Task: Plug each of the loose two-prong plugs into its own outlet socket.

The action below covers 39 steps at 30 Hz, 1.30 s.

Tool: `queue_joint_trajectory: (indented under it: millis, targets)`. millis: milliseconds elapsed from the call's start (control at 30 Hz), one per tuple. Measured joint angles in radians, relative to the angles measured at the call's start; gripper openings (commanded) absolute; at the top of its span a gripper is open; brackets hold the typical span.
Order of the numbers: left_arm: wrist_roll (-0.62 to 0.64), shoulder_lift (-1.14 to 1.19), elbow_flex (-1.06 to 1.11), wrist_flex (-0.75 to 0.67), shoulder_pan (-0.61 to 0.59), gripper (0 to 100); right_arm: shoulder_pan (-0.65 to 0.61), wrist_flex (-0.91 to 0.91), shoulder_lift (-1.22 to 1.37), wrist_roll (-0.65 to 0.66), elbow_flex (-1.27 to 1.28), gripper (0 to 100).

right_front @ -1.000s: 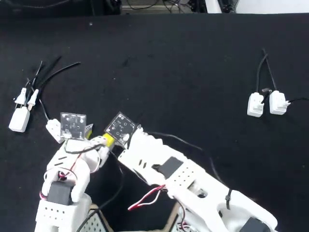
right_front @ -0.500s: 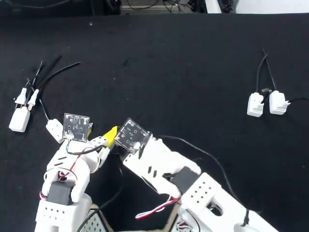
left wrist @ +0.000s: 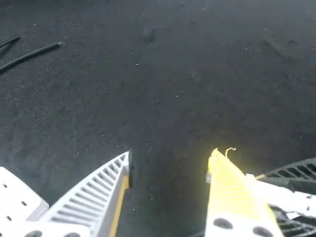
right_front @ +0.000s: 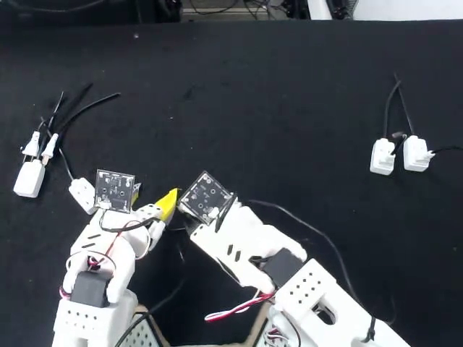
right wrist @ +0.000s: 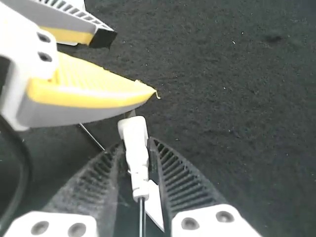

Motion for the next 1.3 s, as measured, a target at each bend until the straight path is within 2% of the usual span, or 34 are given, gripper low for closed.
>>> queue_joint_trajectory:
  millis: [300,967,1100,1300]
  targets:
    - [0.000,0.000,0.000,0.000,0.000,25,0.000,-0.011,-0.002,-0.092,0.009,1.1]
    - [0.000,0.000,0.000,0.000,0.000,25,0.002,-0.072,-0.008,-0.103,0.046,1.1]
    - [0.000,-0.002,0.000,0.000,0.000,25,0.002,-0.078,-0.008,-0.164,0.046,1.1]
    - [0.000,-0.002,0.000,-0.002,0.000,25,0.000,-0.078,-0.008,-0.181,0.046,1.1]
